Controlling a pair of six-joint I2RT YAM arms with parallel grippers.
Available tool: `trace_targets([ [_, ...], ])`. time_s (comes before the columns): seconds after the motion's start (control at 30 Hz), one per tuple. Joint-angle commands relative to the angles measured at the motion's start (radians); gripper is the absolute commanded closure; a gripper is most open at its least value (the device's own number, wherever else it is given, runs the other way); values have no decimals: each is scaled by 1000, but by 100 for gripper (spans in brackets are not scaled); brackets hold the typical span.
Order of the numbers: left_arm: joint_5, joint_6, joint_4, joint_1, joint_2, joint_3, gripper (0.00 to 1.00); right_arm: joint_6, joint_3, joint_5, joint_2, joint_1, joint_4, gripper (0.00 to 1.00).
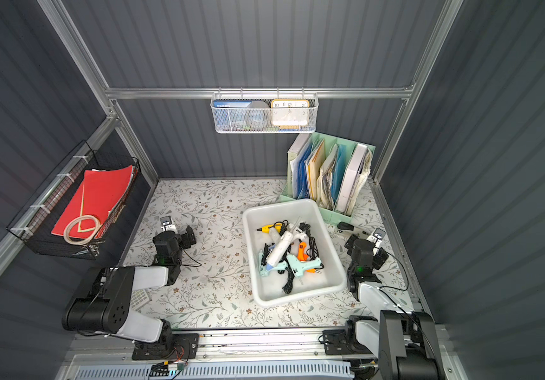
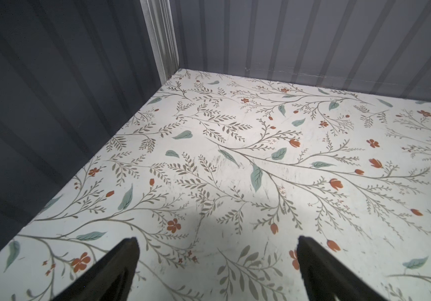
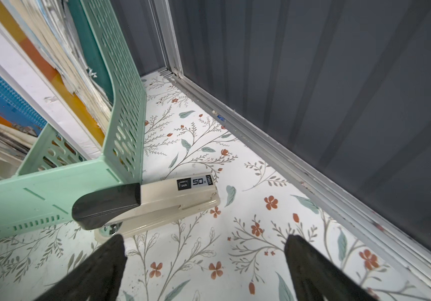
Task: Put the hot melt glue gun into the storage box
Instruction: Reset both arms
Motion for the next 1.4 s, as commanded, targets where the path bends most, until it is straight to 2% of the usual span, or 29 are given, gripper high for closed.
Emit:
trace_targets([
  [0.0,38,32,114,7,64,-7,0,-40,8,-49,44,-3,160,1],
  [0.23,82,37,126,20,138,21,0,-49,15,-142,27,-3,124,1],
  [0.43,129,20,55,46,144,58,0,-21,-12,-201,52,-1,232,1],
  [0.63,138,-10,9,70,148,84,0,-59,-18,-279,208,3,393,1],
  [0.83,137,-11,11,72,147,82,0,-87,-17,-333,457,5,698,1],
  [0.97,135,-11,11,72,147,81,0,-113,55,-414,371,5,430,1],
  [1.07,133,-13,12,72,147,81,0,-132,145,-453,374,10,267,1],
  [1.27,132,-13,13,72,147,82,0,-133,112,-382,411,29,391,1],
  [1.37,132,-13,12,72,147,81,0,-135,113,-382,410,31,387,1],
])
